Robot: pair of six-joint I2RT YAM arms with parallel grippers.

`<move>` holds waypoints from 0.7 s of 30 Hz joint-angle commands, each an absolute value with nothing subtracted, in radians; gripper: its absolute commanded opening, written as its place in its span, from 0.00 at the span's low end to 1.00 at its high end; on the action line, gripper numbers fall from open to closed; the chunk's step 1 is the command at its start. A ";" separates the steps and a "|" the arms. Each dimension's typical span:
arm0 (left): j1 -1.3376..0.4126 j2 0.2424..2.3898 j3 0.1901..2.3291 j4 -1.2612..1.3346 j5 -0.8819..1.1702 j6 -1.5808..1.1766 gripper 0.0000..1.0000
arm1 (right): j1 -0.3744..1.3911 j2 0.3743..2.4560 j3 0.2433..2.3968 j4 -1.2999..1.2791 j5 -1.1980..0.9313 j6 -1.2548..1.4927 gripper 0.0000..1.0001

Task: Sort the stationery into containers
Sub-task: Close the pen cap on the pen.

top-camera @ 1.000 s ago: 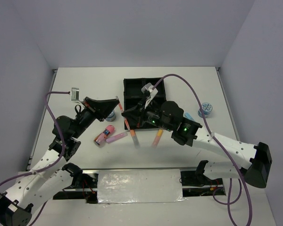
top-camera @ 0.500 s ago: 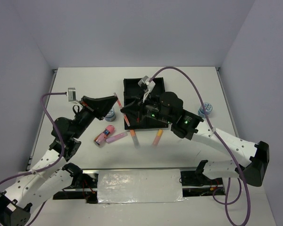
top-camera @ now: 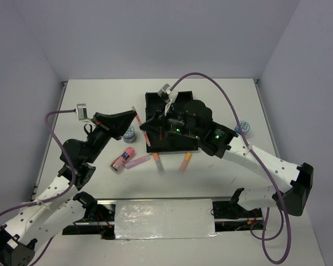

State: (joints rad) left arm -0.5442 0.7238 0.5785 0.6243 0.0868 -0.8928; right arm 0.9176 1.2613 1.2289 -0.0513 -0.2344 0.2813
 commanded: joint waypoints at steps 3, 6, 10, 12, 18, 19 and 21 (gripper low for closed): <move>-0.612 0.747 0.537 0.399 0.322 -0.890 0.00 | 0.888 1.238 1.368 0.328 -0.158 0.258 0.00; -0.615 0.749 0.532 0.399 0.321 -0.887 0.00 | 0.871 1.227 1.364 0.334 -0.158 0.276 0.00; -0.624 0.761 0.520 0.410 0.324 -0.890 0.00 | 0.870 1.243 1.404 0.310 -0.161 0.272 0.00; -0.627 0.758 0.526 0.405 0.325 -0.882 0.00 | 0.870 1.244 1.396 0.310 -0.192 0.265 0.00; -0.627 0.736 0.587 0.333 0.325 -0.822 0.00 | 0.870 1.227 1.293 0.385 -0.255 0.267 0.00; -0.627 0.747 0.592 0.334 0.336 -0.821 0.00 | 0.870 1.226 1.296 0.387 -0.259 0.265 0.00; -0.629 0.752 0.597 0.331 0.347 -0.821 0.00 | 0.870 1.226 1.321 0.365 -0.275 0.247 0.00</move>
